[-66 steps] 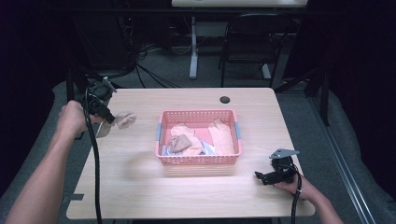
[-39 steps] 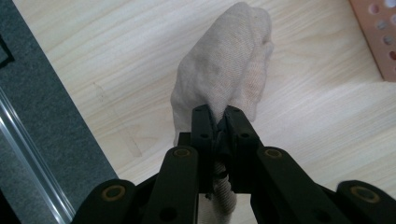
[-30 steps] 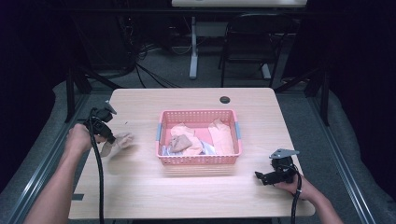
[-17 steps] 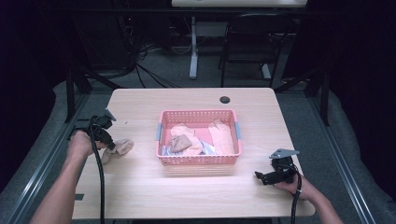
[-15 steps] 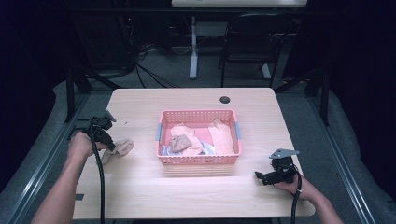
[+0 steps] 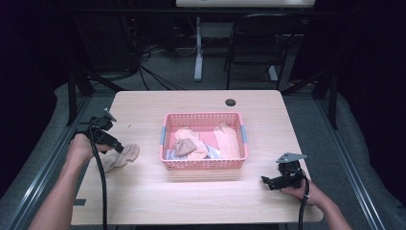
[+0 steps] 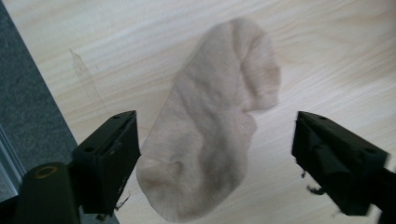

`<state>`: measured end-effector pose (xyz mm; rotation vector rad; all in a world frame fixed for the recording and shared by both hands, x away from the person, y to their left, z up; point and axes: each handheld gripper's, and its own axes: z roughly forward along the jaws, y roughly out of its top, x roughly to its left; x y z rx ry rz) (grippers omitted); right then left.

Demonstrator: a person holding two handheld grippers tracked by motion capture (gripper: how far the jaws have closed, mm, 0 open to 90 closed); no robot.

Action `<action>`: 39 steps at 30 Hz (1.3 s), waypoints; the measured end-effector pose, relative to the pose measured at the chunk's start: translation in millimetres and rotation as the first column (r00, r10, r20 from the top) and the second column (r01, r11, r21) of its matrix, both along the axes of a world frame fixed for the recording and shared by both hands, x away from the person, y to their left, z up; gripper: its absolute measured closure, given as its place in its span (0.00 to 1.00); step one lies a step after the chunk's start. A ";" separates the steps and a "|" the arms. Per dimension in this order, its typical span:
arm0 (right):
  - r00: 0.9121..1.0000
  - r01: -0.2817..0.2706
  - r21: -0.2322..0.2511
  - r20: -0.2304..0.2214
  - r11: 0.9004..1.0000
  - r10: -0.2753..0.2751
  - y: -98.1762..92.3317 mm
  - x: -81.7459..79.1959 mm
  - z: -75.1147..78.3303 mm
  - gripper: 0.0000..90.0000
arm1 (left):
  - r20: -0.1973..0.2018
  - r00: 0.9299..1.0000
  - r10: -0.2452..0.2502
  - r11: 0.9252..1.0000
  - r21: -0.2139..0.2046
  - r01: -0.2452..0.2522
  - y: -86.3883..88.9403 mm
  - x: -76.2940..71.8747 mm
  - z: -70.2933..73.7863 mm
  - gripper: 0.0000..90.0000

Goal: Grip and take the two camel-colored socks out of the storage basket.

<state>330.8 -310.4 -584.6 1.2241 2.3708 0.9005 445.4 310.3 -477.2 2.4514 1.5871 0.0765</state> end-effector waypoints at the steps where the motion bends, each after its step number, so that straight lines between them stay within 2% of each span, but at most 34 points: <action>1: 1.000 0.000 0.000 0.000 1.000 0.000 0.0 0.0 0.0 0.00 | -0.001 1.000 -0.004 1.000 0.002 0.004 -2.0 -0.4 7.0 0.13; 3: 1.000 0.001 0.000 0.000 1.000 -0.001 0.0 0.0 0.0 0.00 | 0.000 1.000 -0.012 1.000 0.017 0.011 -5.4 -0.5 16.1 0.00; 7: 1.000 0.001 0.001 0.000 1.000 -0.001 0.1 0.0 0.0 0.00 | 0.028 0.999 -0.041 0.999 0.027 0.040 -13.6 -0.8 38.0 0.00; 12: 1.000 0.001 0.000 0.000 1.000 -0.001 0.0 0.0 0.0 0.00 | 0.045 0.996 -0.072 0.997 0.044 0.070 -24.5 3.0 55.6 0.01; 17: 1.000 0.001 0.000 0.000 1.000 -0.001 0.0 0.0 0.0 0.00 | 0.061 0.993 -0.101 0.994 0.045 0.098 -40.5 6.7 68.3 0.01; 23: 1.000 0.000 0.000 0.000 1.000 0.000 0.0 0.0 0.0 0.00 | 0.067 0.986 -0.152 0.988 0.045 0.150 -63.5 10.5 76.3 0.01; 27: 1.000 0.000 0.001 0.000 1.000 0.000 0.0 0.0 0.0 0.00 | 0.089 0.980 -0.177 0.984 0.049 0.173 -79.4 11.1 77.7 0.00; 39: 1.000 -0.001 0.001 0.001 1.000 0.001 -0.1 0.0 -0.1 0.00 | 0.125 0.956 -0.265 0.964 0.035 0.263 -128.4 11.1 78.2 0.00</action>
